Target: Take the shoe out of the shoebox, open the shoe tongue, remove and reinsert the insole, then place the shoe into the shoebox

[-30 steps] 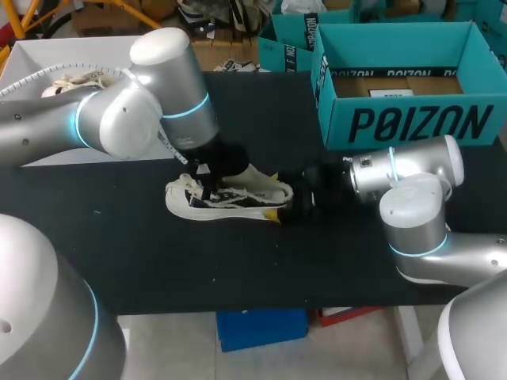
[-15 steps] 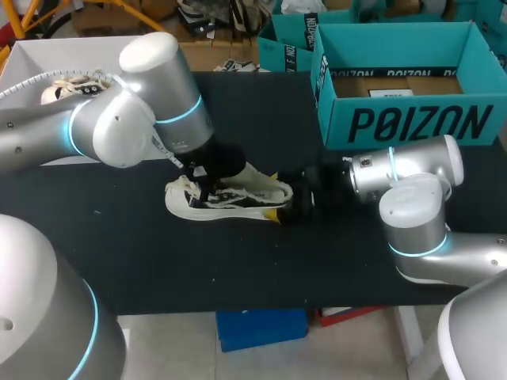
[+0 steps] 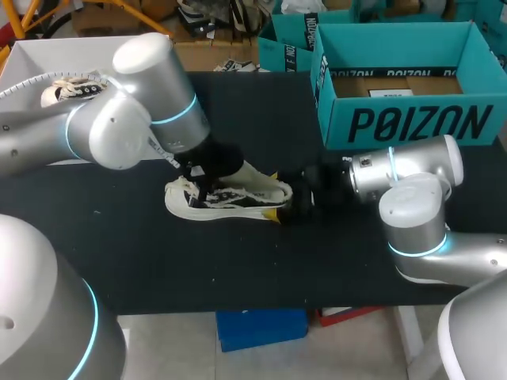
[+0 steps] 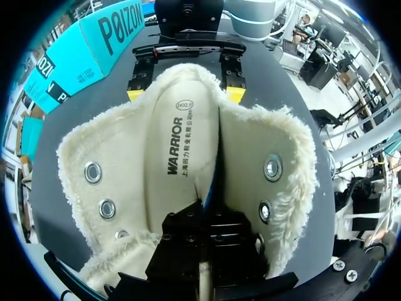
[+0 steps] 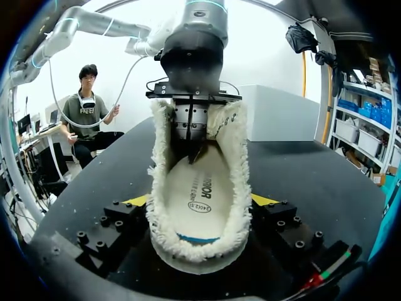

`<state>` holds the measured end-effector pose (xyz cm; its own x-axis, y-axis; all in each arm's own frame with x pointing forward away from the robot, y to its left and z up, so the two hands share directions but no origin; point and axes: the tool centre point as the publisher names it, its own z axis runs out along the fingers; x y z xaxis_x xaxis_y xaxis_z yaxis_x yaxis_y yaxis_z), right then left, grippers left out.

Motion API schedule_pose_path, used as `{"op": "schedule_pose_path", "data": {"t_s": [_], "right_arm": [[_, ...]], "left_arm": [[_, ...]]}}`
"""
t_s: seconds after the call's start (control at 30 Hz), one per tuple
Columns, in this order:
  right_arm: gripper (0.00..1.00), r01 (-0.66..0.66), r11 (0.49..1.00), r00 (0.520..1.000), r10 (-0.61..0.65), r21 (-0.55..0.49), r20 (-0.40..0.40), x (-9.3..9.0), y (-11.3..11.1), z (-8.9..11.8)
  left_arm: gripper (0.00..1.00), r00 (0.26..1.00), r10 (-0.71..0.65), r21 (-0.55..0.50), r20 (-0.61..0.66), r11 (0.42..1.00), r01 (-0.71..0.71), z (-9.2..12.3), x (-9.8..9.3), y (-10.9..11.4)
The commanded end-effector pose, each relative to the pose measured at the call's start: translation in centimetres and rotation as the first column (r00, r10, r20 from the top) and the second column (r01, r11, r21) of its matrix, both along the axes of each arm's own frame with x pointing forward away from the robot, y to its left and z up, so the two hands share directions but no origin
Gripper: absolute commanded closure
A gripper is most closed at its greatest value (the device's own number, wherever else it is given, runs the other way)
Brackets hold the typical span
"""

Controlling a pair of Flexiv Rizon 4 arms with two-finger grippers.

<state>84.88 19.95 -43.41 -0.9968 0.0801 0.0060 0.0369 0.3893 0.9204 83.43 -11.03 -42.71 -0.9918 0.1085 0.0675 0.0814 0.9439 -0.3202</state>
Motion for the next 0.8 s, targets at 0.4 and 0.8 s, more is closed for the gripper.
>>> {"op": "schedule_pose_path", "data": {"t_s": [0.4, 0.8], "right_arm": [[1.00, 0.001, 1.000, 1.000, -0.001, -0.001, -0.001, 0.1, -0.2, -0.4], [1.00, 0.001, 1.000, 1.000, -0.001, -0.001, -0.001, 0.1, -0.2, -0.4]], "left_arm": [[1.00, 1.000, -0.007, -0.048, 0.013, 0.999, 0.008, 0.7, 0.2, 0.8], [1.00, 1.000, -0.010, -0.068, 0.016, 0.998, 0.012, 1.5, 0.5, 0.6]]}}
